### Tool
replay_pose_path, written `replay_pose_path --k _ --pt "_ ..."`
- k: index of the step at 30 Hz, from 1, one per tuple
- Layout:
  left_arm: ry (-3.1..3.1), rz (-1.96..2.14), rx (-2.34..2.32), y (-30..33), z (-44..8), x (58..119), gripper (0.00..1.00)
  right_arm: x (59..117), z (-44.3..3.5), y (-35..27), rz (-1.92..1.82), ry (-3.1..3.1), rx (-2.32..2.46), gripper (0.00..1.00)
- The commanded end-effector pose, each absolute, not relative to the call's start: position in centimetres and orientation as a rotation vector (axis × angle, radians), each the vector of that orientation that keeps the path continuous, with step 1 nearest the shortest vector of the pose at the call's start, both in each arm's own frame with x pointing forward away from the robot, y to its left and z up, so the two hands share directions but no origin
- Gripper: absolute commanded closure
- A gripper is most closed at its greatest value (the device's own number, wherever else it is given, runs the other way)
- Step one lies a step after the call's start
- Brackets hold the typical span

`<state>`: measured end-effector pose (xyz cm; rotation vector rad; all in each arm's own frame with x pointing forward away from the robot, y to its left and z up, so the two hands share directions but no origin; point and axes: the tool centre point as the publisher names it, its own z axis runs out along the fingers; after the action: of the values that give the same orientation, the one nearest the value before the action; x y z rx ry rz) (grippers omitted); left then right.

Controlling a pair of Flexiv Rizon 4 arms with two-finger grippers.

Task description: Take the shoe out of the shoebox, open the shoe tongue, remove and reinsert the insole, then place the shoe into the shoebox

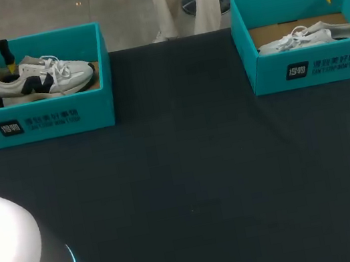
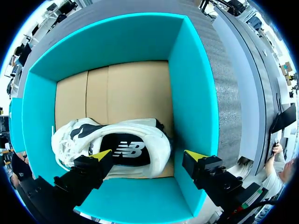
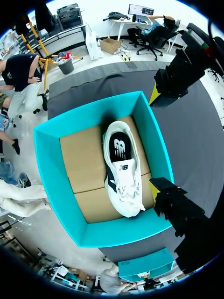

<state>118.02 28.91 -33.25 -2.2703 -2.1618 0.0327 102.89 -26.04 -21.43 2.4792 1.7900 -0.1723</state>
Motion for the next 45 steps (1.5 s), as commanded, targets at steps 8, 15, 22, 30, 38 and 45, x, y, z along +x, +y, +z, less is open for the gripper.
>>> replay_pose_path --k 8,15,22,30,38,45 --pt "-2.138 0.005 -2.256 29.1 -33.9 118.2 0.00 102.9 -21.4 -26.0 -0.173 1.789 2.480 0.00" --pt "-2.132 -0.036 -2.246 28.5 -34.0 117.6 1.00 102.9 -21.4 -26.0 -0.173 1.789 2.480 0.00" --pt "-2.129 -0.088 -2.226 28.3 -34.3 117.3 1.00 102.9 -21.4 -26.0 -0.173 1.789 2.480 0.00" --pt "-2.124 -0.127 -2.236 28.3 -33.7 117.0 1.00 102.9 -21.4 -26.0 -0.173 1.789 2.480 0.00" --pt "-2.111 -0.149 -2.251 28.5 -33.2 116.8 1.00 102.9 -21.4 -26.0 -0.173 1.789 2.480 0.00" --pt "-2.076 -0.126 -2.307 28.6 -30.6 115.8 1.00 102.9 -21.4 -26.0 -0.173 1.789 2.480 0.00"
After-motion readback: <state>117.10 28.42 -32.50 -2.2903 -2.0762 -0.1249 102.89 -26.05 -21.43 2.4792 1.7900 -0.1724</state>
